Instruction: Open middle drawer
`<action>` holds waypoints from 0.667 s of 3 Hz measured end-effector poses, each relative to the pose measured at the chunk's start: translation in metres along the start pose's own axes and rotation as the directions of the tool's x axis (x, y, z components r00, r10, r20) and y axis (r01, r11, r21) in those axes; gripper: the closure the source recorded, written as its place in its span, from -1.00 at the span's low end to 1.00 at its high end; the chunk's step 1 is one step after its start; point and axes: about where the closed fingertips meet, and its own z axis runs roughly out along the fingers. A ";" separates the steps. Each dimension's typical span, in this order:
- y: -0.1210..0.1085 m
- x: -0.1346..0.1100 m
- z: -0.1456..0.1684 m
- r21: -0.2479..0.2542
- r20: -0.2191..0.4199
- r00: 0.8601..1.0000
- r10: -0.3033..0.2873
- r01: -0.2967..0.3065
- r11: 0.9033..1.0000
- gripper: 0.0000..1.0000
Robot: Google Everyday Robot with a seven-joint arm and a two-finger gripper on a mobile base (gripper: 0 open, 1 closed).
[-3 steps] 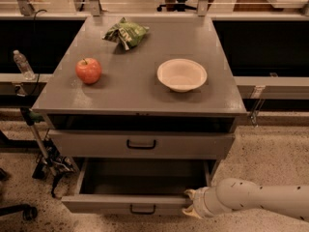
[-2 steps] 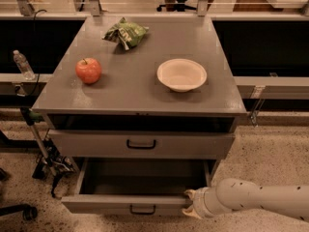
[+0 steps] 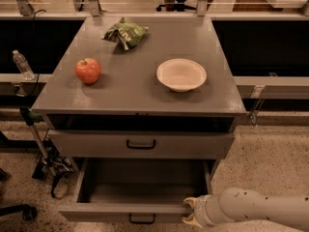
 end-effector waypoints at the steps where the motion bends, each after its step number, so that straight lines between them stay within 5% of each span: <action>1: 0.000 0.000 0.000 0.000 0.000 1.000 0.000 0.000 1.000 1.00; 2: 0.001 0.000 0.001 -0.002 0.001 1.000 0.000 0.000 1.000 0.66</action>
Offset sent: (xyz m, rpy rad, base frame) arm 0.0000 0.0000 0.0000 0.0000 0.0001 0.0001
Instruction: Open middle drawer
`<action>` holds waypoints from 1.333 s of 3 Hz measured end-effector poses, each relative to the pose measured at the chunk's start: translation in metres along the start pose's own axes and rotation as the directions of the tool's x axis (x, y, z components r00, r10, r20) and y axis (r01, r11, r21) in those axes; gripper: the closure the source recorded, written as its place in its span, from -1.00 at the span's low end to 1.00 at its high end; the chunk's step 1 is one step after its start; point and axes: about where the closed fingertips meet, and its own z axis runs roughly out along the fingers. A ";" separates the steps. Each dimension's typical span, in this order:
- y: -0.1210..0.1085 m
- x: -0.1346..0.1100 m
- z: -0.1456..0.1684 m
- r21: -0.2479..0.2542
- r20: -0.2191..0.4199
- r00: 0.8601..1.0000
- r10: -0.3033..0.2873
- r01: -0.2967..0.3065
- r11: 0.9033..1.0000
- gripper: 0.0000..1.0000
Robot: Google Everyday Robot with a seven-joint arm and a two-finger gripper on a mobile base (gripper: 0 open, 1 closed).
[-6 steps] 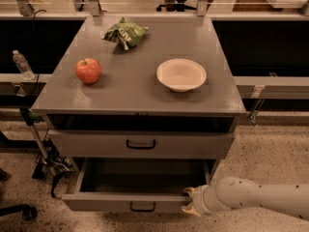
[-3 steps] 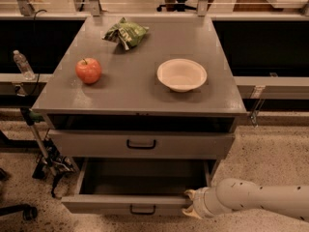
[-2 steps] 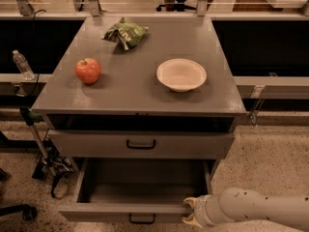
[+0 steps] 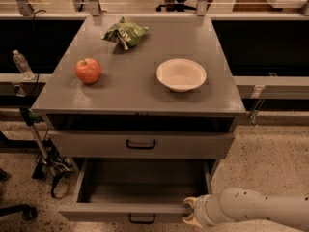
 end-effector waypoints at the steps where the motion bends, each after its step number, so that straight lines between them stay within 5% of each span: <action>1: 0.001 0.000 0.001 -0.002 0.001 1.000 0.000 0.000 1.000 0.20; 3: 0.002 -0.001 0.002 -0.006 0.002 1.000 -0.001 0.001 1.000 -0.73; 4: 0.003 -0.001 0.003 -0.008 0.003 1.000 -0.001 0.001 1.000 -1.00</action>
Offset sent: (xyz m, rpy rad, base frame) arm -0.0005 0.0007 -0.0005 0.0007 0.0014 0.0014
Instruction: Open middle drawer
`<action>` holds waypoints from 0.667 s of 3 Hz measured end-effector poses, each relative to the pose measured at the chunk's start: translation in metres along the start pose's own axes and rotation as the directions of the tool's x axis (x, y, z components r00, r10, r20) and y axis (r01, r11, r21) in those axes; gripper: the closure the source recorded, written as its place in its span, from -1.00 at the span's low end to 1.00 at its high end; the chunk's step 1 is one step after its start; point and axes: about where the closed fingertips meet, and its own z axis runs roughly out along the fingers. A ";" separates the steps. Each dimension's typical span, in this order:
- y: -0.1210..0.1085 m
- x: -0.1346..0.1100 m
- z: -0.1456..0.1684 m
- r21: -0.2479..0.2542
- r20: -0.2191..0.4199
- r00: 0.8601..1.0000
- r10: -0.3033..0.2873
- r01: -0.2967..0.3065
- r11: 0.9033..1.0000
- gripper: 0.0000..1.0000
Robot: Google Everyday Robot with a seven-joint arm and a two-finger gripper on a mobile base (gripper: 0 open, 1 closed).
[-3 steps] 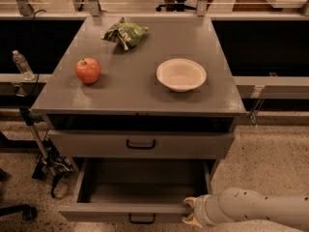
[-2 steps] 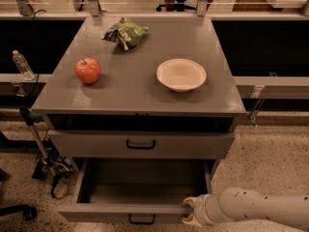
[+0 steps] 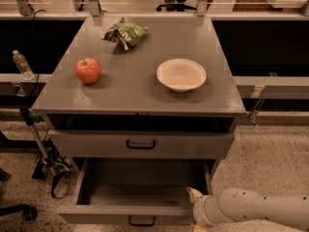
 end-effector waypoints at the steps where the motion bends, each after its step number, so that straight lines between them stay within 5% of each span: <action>1: -0.001 0.001 -0.002 0.003 0.001 1.000 -0.003 0.003 1.000 -1.00; 2: -0.005 0.004 -0.012 0.016 0.005 1.000 -0.017 0.017 1.000 -1.00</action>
Offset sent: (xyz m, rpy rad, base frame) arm 0.0075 -0.0222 0.0188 0.0009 -0.0478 0.0102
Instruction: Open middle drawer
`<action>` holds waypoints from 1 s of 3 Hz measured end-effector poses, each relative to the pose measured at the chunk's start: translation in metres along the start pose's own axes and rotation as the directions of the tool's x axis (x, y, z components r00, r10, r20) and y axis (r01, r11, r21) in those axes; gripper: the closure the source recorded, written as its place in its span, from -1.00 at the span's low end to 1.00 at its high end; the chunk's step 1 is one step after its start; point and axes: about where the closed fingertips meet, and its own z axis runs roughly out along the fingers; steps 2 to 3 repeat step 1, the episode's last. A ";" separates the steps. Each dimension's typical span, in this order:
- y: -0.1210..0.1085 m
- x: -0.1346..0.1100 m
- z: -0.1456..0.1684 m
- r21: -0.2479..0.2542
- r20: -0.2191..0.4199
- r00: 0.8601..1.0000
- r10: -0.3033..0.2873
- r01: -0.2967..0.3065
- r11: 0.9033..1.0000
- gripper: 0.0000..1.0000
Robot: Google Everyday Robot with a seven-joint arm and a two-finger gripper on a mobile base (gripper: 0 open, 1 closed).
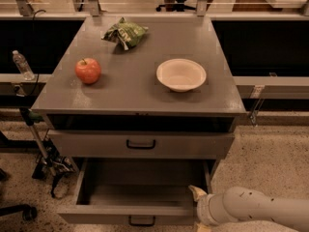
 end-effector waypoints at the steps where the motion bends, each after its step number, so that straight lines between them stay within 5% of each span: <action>1: -0.012 0.003 -0.030 0.027 0.000 1.000 -0.029 0.029 0.999 -1.00; 3: -0.012 0.003 -0.030 0.027 0.000 1.000 -0.029 0.029 0.999 -1.00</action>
Offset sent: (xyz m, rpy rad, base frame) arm 0.0000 0.0000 0.0000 0.0000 0.0000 0.0000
